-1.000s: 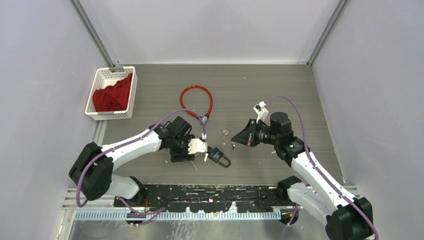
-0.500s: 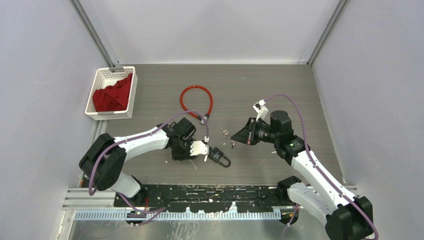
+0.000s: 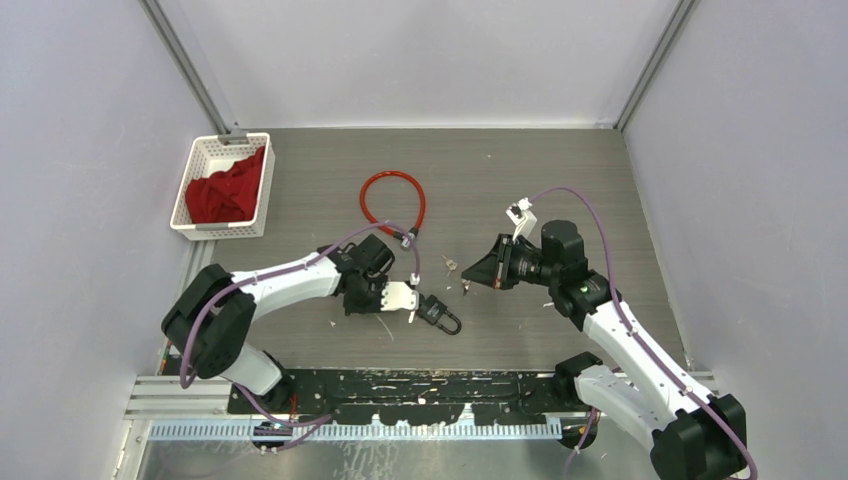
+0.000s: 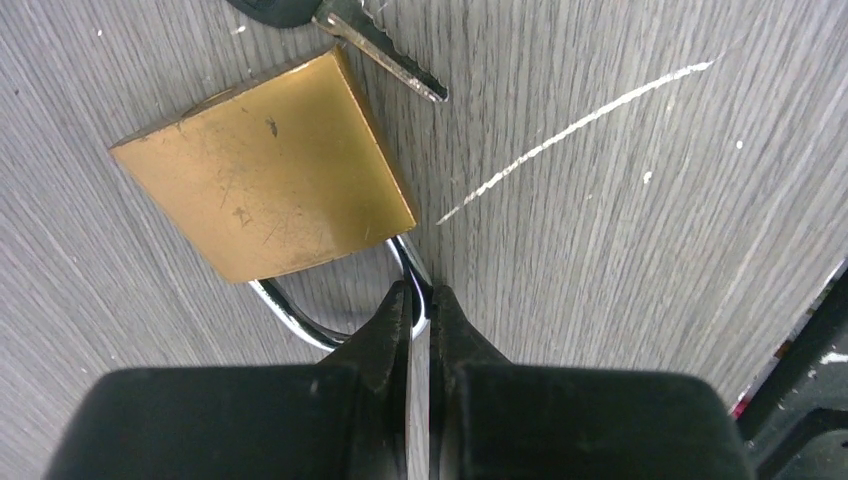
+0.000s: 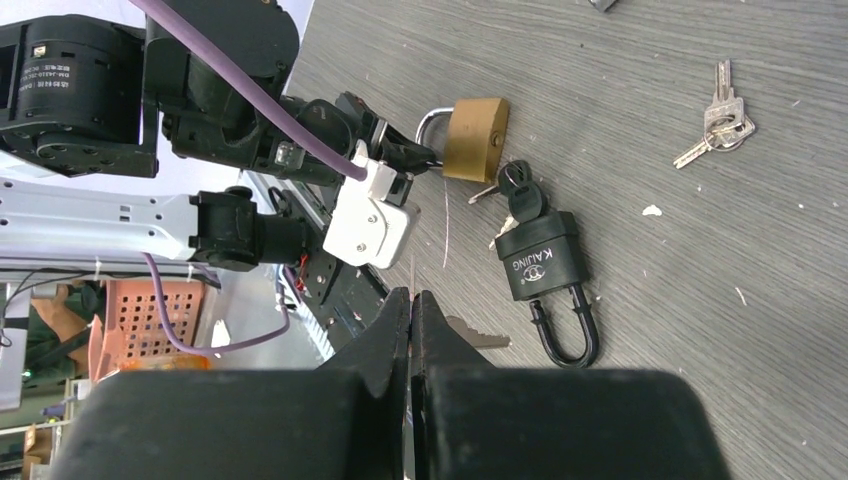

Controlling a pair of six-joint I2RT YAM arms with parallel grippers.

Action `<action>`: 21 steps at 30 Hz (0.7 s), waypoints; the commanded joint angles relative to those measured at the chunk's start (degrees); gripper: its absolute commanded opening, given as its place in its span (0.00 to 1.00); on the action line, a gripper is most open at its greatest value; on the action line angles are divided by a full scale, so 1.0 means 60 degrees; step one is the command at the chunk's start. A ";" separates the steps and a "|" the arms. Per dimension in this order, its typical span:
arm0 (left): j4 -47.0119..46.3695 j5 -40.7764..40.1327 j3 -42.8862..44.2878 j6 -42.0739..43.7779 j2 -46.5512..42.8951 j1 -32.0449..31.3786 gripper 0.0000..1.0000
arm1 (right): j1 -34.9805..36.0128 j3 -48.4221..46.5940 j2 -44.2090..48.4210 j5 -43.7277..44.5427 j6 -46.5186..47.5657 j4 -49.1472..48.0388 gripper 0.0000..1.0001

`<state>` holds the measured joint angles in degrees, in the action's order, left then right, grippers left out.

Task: Unlock with the key
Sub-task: Pick up the lock from the center of the board.

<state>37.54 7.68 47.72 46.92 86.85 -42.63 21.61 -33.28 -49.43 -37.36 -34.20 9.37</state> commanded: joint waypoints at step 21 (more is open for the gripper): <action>0.3234 -0.1680 0.2856 -0.1015 -0.0393 -0.1692 0.00 | -0.0043 -0.0612 0.0415 -0.0335 0.0060 -0.0327 0.01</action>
<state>55.61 0.95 60.84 41.65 83.50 -52.10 21.61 -34.61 -48.25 -38.09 -34.15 9.50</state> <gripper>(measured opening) 0.029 0.037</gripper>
